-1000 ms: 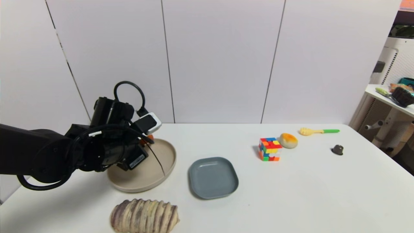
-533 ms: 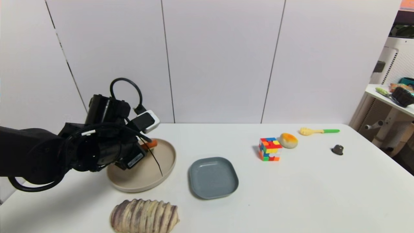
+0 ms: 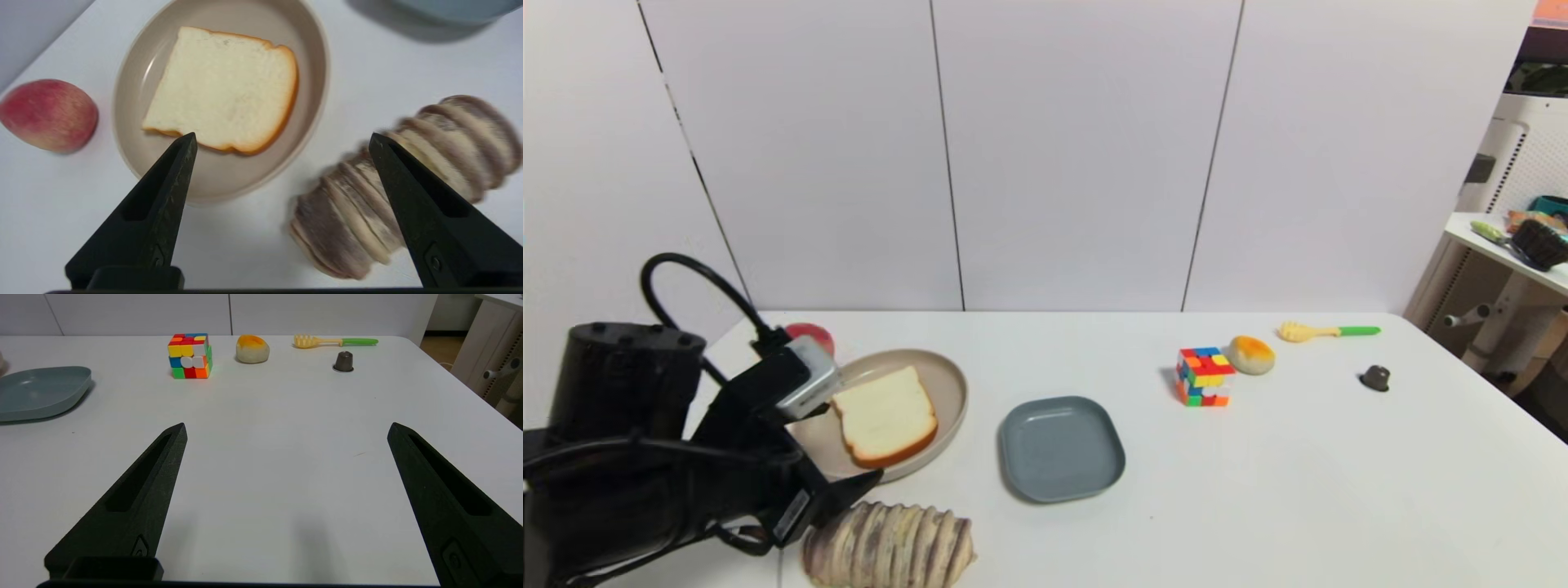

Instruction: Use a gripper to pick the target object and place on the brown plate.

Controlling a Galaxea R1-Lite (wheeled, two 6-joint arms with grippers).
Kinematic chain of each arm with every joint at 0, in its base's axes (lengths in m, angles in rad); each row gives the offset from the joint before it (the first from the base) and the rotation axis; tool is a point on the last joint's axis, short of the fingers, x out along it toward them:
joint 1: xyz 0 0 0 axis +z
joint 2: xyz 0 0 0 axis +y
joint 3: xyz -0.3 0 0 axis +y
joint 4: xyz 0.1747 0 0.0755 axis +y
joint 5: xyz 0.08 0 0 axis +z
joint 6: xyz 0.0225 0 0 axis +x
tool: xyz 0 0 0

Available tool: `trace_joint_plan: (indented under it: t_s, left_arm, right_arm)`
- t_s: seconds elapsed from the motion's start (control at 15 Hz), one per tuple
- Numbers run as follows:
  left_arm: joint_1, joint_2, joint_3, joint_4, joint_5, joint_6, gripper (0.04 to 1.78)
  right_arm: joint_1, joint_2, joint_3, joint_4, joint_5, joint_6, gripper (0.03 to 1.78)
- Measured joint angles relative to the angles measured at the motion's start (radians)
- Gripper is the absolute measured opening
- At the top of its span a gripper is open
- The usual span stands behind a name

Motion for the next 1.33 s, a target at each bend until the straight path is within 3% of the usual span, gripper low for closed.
trace_joint_plan:
  t_s: [0.13,0.47,0.6,0.93,1.2,1.33]
  left_arm:
    - [0.068,-0.094,0.084,-0.093,-0.05,-0.04,1.57]
    - [0.214,-0.346,0.341,-0.312,-0.063,-0.099,1.63]
    - [0.259,-0.461,0.419,-0.324,-0.065,-0.111,1.65]
    - [0.37,-0.829,0.47,-0.104,-0.068,-0.134,1.67]
    - [0.38,-1.154,0.473,0.207,-0.009,-0.159,1.68]
    - [0.379,-1.25,0.475,0.286,0.018,-0.229,1.69]
  right_arm:
    - [0.0,0.0,0.0,0.0,0.0,0.0,1.69]
    - [0.0,0.0,0.0,0.0,0.0,0.0,1.69]
    - [0.0,0.0,0.0,0.0,0.0,0.0,1.69]
    - [0.0,0.0,0.0,0.0,0.0,0.0,1.69]
    - [0.0,0.0,0.0,0.0,0.0,0.0,1.69]
    - [0.0,0.0,0.0,0.0,0.0,0.0,1.69]
